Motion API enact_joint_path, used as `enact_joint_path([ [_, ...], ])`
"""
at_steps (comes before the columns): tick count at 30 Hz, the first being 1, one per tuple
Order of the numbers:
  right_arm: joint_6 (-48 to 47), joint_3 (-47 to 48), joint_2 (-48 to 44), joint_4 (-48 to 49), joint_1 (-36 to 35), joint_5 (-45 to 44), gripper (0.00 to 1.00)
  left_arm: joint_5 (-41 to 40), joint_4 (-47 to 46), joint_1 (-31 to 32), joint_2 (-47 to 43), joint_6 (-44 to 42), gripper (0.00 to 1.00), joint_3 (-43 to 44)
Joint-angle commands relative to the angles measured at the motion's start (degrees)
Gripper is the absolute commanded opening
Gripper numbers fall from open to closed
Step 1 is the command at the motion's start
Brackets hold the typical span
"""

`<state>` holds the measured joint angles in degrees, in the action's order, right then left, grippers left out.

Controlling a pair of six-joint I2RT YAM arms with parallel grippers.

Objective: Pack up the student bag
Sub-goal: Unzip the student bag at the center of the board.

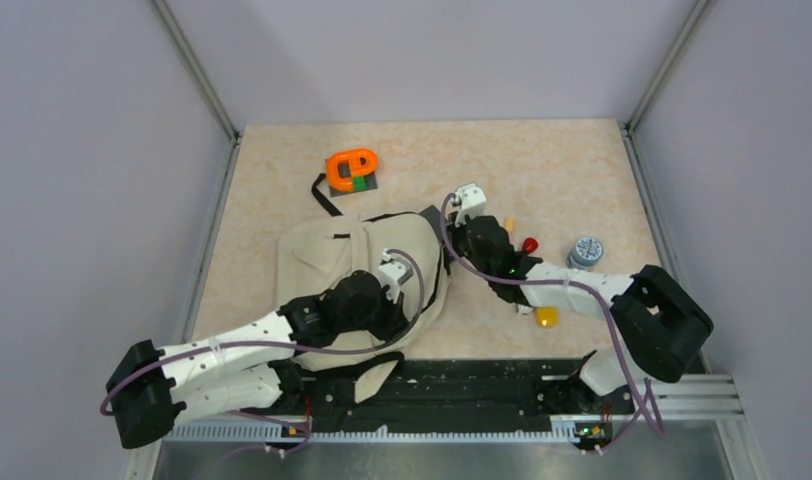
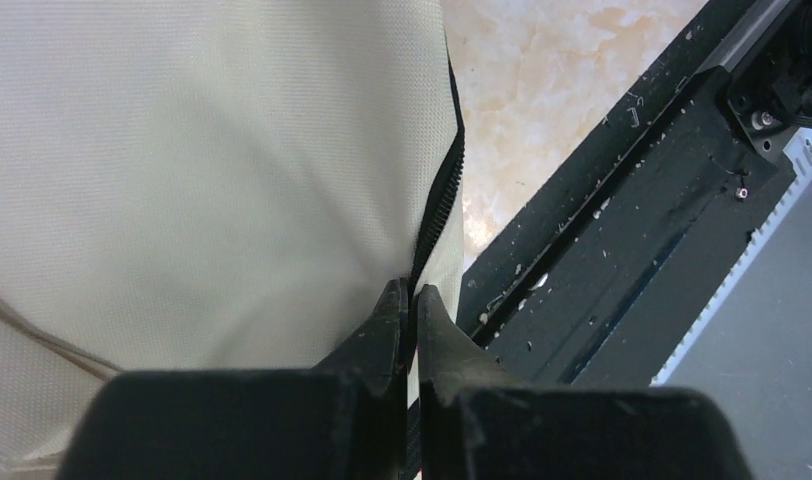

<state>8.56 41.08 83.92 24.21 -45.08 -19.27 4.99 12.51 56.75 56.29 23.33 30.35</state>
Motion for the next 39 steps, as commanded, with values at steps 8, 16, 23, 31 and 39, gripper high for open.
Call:
enact_joint_path([
  [8,-0.52,2.64,-0.39,3.44,0.61,4.42,0.0,-4.4,1.88,0.55,-3.86,5.32,0.66,3.1],
  [16,0.43,1.82,-1.25,3.04,0.44,4.4,0.0,-14.62,-7.17,0.55,7.9,6.0,0.78,12.93],
  [23,0.45,1.2,-2.11,2.99,0.43,3.85,0.0,-27.71,-3.05,0.52,19.64,7.89,0.81,21.87],
  [31,0.81,0.76,-2.47,3.16,0.48,3.45,0.0,-30.39,-3.65,0.55,26.26,8.05,0.84,23.64],
  [39,1.49,0.43,-2.8,3.12,0.43,3.22,0.0,-29.91,-3.14,0.55,30.74,8.04,0.47,24.12],
])
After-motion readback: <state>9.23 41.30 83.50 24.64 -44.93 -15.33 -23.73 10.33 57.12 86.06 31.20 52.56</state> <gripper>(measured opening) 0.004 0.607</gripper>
